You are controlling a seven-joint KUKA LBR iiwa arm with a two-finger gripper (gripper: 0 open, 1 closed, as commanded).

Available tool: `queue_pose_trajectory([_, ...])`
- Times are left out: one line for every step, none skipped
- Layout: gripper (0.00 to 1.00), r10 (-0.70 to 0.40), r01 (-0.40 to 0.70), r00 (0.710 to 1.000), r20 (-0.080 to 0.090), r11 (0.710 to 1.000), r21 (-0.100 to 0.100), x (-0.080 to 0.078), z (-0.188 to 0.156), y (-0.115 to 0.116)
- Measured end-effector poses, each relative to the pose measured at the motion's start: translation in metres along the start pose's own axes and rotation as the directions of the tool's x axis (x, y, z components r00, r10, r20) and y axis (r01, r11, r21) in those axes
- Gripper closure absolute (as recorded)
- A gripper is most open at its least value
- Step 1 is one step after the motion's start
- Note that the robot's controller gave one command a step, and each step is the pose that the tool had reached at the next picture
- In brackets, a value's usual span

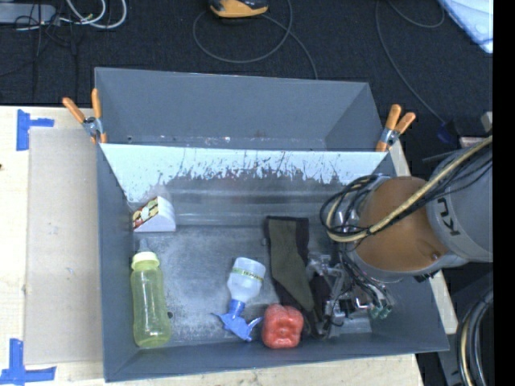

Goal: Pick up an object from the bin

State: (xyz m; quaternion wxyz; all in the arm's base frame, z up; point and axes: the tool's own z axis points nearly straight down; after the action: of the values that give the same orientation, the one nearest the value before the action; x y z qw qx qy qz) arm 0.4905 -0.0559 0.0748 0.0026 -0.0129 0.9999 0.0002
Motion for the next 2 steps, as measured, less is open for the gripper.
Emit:
queue_pose_trajectory([0.00,0.075,-0.075,0.997,-0.006,0.997,0.001,-0.024,0.003,0.029])
queue_pose_trajectory([0.00,0.095,-0.095,0.995,-0.007,0.996,0.000,-0.048,0.004,0.072])
